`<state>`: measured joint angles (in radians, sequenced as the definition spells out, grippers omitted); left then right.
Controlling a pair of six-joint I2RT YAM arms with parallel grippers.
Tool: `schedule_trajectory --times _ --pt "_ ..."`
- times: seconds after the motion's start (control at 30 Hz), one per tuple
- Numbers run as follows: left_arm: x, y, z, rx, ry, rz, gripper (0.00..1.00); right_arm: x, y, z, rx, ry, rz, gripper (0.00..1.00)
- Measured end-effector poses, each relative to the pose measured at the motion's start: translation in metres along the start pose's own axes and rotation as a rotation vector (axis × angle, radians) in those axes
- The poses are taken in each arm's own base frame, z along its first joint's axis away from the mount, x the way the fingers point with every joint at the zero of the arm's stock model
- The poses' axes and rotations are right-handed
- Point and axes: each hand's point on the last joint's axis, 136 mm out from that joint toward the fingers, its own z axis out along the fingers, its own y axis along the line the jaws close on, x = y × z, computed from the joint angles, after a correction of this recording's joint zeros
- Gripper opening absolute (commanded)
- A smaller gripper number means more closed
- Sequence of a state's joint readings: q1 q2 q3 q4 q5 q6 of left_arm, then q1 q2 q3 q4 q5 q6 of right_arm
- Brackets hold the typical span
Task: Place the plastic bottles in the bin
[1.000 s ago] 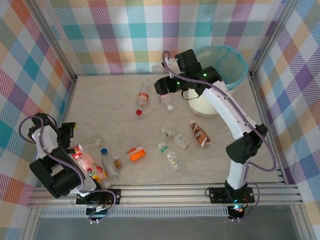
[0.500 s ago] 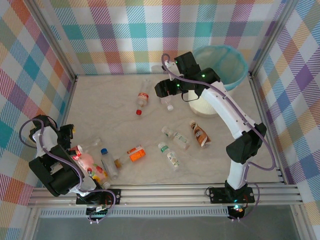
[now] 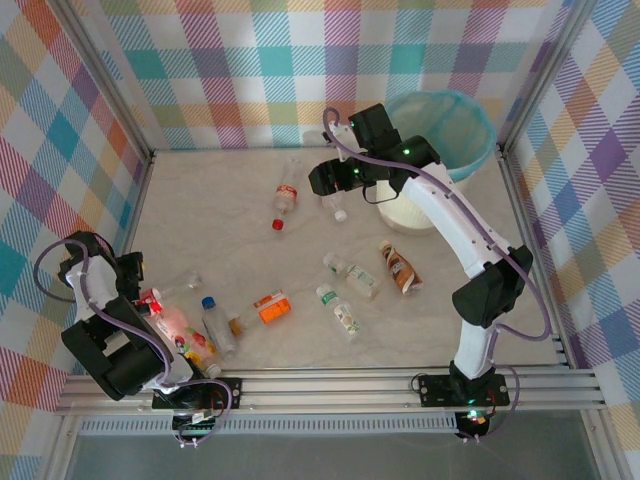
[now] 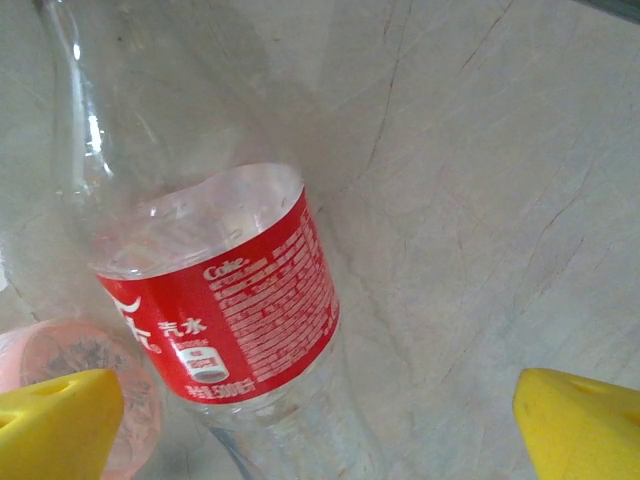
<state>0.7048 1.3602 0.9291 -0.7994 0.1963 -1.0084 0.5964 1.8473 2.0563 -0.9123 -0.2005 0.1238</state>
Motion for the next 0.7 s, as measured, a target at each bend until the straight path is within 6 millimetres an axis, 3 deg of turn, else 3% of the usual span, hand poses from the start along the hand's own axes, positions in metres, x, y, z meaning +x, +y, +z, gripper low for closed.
schedule_trajectory --times 0.13,0.33,0.7 --pt "0.003 0.01 0.009 -0.024 0.013 -0.015 1.0 0.002 -0.001 0.006 -0.006 0.01 0.004 0.69" --pt "0.001 0.008 0.029 -0.058 0.048 -0.023 1.0 0.004 -0.003 0.012 -0.007 0.024 0.008 0.69" --pt "-0.006 0.007 0.06 -0.097 0.071 0.002 0.89 0.007 -0.006 0.02 -0.004 0.041 0.016 0.68"
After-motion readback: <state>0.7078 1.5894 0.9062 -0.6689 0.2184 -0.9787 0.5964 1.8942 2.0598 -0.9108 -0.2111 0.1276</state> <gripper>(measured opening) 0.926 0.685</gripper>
